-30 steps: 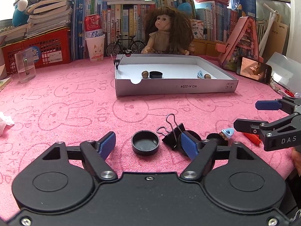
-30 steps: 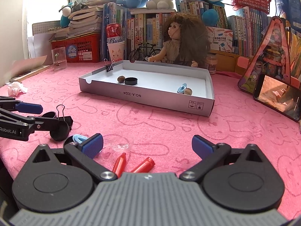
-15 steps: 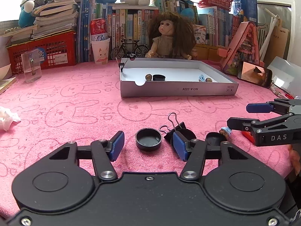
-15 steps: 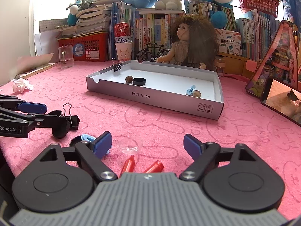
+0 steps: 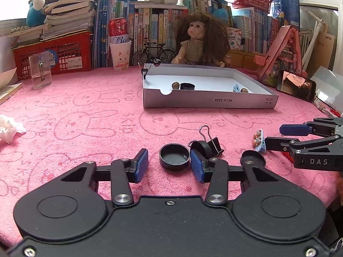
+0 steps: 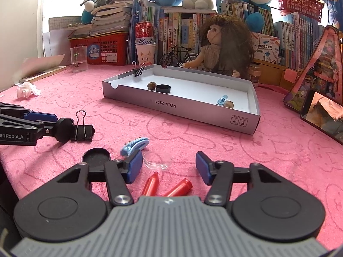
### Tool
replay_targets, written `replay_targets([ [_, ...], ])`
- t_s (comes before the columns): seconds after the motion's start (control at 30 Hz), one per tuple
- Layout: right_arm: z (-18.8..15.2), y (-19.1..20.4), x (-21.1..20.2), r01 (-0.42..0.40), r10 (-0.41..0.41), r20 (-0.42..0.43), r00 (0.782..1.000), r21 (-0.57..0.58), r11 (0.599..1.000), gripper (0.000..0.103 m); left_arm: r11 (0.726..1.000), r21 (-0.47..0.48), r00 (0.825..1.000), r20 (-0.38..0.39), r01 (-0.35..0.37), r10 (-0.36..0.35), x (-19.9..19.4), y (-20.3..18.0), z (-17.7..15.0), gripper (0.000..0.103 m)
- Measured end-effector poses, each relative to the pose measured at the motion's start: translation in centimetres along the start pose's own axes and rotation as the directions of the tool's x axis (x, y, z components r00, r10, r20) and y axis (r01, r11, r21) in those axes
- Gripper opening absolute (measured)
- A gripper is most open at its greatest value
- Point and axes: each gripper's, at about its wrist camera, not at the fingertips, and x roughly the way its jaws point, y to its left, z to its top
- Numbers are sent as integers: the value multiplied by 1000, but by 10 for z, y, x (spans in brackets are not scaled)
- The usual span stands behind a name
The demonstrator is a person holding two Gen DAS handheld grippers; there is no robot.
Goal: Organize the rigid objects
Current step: 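Grasp the black round cap with the left tool while the right tool grasps the clear plastic lid, then carry the black cap and clear lid over the white tray with both tools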
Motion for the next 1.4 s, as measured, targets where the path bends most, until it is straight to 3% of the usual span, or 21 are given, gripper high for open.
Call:
replay_targets([
  [0.2, 0, 1, 0, -5, 5, 0, 1000, 5, 1000, 47, 1000, 10, 1000, 5, -12, 12, 6, -3, 0, 40],
  [0.27, 0, 2, 0, -5, 5, 0, 1000, 8, 1000, 38, 1000, 15, 1000, 8, -16, 16, 6, -4, 0, 30],
  [0.33, 0, 2, 0, 4, -4, 5, 1000, 10, 1000, 32, 1000, 18, 1000, 9, -19, 18, 6, -6, 1, 30],
  [0.6, 6, -3, 0, 36, -37, 25, 999, 34, 999, 32, 1000, 16, 999, 41, -21, 20, 5, -8, 9, 30],
  [0.93, 21, -28, 3, 130, -135, 35, 990, 102, 986, 32, 999, -24, 993, 113, -28, 31, 7, -1, 41, 30],
  [1.4, 41, -51, 19, 189, -203, 54, 978, 196, 962, 31, 999, -49, 991, 131, 4, 3, 33, -7, 72, 30],
])
